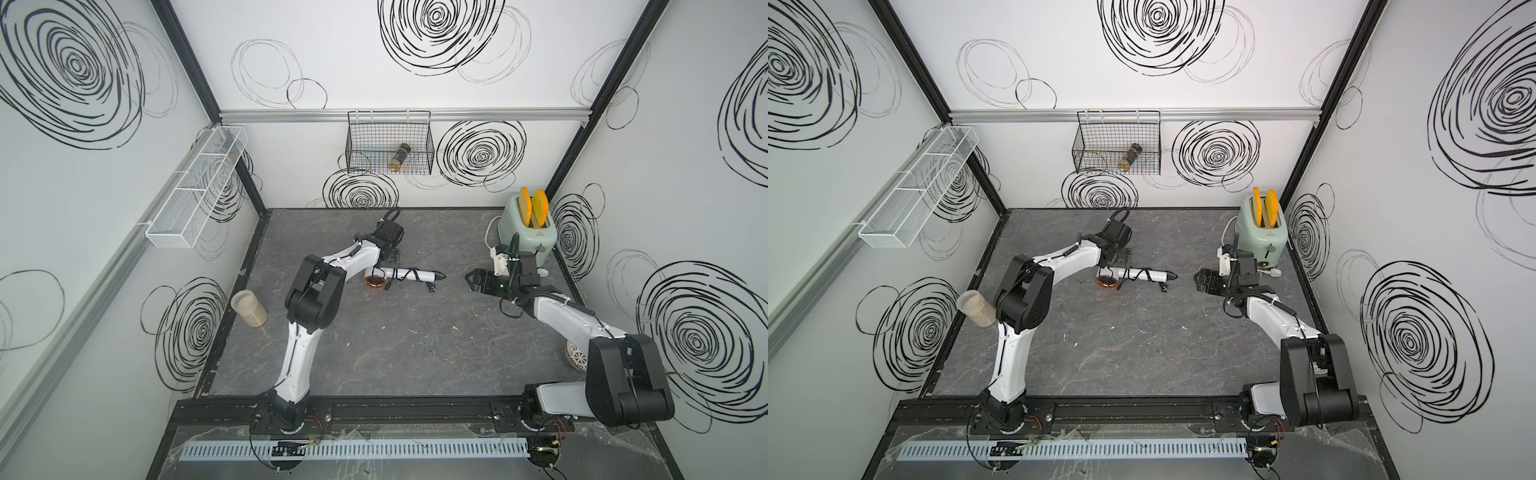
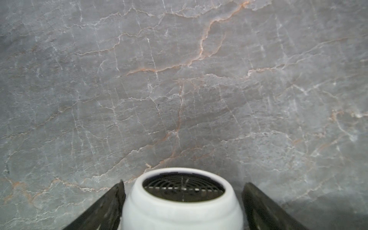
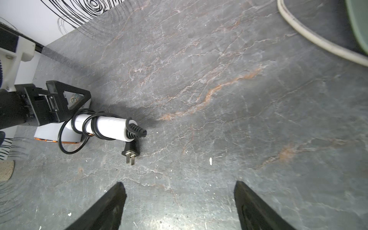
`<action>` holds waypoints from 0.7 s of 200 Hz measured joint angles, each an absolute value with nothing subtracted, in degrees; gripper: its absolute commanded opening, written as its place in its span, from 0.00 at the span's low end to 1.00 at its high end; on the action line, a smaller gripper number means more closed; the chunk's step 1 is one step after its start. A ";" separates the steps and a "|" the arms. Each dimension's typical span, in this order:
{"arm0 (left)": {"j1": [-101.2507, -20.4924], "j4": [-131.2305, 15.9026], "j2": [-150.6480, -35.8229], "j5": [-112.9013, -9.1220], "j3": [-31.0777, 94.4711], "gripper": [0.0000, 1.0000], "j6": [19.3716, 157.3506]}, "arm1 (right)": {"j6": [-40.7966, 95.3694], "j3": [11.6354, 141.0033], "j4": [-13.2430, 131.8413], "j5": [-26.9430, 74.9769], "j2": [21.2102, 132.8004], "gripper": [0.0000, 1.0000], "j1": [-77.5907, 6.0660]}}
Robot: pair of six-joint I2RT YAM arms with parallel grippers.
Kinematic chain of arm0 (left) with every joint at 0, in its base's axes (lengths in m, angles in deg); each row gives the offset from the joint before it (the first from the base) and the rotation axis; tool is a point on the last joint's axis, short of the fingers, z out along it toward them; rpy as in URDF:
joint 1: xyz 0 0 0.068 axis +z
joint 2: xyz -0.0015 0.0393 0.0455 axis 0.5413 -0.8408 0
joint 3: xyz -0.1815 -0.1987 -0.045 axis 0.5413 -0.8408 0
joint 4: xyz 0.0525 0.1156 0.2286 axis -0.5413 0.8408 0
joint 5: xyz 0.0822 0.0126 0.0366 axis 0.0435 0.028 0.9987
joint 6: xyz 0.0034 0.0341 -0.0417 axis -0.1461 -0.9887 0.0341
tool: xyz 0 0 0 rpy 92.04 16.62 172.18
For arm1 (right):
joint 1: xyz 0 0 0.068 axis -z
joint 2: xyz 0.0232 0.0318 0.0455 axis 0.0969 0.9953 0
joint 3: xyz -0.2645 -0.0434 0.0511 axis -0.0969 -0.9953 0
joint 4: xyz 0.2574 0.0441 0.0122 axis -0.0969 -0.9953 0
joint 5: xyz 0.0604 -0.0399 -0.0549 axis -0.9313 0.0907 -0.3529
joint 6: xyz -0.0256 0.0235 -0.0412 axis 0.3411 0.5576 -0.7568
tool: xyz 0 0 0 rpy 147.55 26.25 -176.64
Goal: Wrap the cord around the hair dryer
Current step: Place the hair dryer at the center of the board, then reset both arms
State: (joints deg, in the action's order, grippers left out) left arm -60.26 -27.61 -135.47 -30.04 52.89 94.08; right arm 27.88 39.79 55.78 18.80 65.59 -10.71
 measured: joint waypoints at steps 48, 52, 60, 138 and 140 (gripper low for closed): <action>-60.48 -29.28 -128.54 -27.50 47.08 0.96 90.47 | 26.13 38.59 55.87 18.39 63.58 0.99 -6.97; -60.50 -29.69 -127.41 -27.59 46.77 0.96 90.12 | 26.09 38.46 56.04 18.43 63.54 0.99 -6.84; -60.52 -30.81 -125.40 -27.94 46.38 0.96 89.47 | 26.04 38.15 56.41 18.54 63.41 0.98 -6.58; -51.91 -47.09 -102.29 -34.54 27.30 0.96 86.76 | 20.21 25.08 73.53 28.01 56.26 0.98 -6.03; -51.19 -48.20 -101.33 -34.52 25.81 0.96 86.60 | 19.68 24.23 74.80 28.31 56.04 0.98 -6.03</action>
